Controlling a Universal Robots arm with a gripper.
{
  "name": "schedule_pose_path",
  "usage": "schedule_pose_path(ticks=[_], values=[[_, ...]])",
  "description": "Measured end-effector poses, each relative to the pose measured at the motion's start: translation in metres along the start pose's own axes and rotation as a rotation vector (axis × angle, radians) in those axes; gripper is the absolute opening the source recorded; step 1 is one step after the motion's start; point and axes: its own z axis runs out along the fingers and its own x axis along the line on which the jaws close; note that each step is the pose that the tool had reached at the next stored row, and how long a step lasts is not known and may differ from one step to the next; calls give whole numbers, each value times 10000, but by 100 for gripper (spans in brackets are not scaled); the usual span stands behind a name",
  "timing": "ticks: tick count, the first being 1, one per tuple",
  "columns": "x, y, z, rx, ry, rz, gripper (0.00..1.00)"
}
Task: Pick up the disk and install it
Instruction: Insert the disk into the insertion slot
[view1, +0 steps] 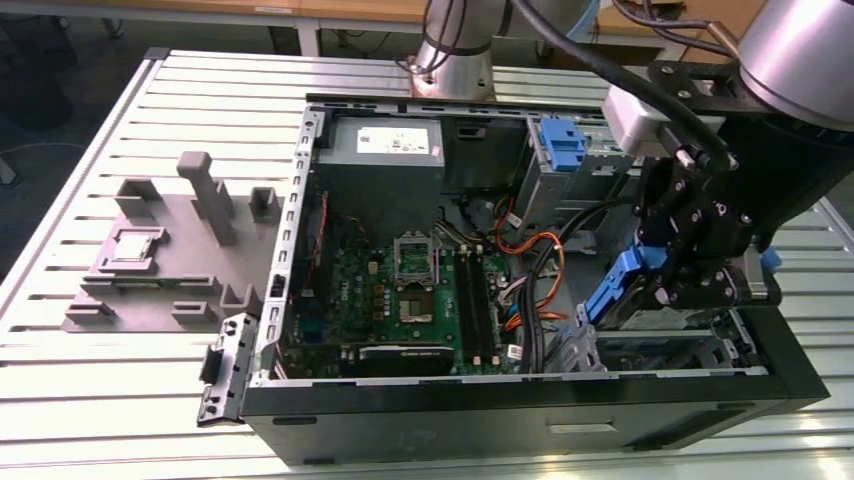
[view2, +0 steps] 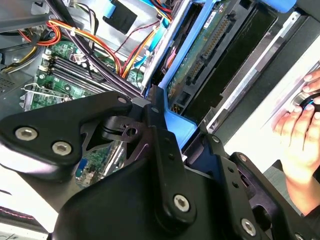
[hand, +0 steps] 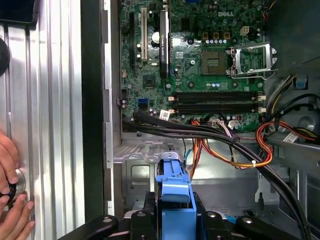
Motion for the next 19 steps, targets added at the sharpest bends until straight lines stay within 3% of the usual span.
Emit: schedule_pose_path(ticks=[19], values=[[5,1,163,0,1,0,37]])
